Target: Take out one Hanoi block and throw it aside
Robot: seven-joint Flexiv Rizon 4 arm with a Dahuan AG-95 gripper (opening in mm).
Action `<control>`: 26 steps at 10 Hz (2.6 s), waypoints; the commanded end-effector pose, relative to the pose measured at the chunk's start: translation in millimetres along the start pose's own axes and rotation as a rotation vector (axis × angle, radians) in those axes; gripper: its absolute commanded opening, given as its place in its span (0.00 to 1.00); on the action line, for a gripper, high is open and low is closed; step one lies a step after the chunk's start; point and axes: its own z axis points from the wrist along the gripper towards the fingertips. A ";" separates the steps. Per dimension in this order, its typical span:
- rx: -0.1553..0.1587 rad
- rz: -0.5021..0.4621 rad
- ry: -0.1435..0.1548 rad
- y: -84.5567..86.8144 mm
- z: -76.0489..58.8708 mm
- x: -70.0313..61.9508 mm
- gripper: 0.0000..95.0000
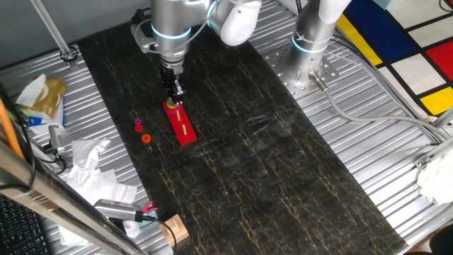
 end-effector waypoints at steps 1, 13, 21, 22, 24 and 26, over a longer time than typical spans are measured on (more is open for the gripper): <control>0.001 0.001 -0.002 0.0 0.5 -0.1 0.40; 0.008 0.001 -0.008 0.5 3.1 0.6 0.40; 0.017 0.012 -0.006 0.8 4.2 0.9 0.20; 0.017 0.012 -0.006 0.8 4.2 0.9 0.20; 0.017 0.012 -0.006 0.8 4.2 0.9 0.20; 0.017 0.012 -0.006 0.8 4.2 0.9 0.20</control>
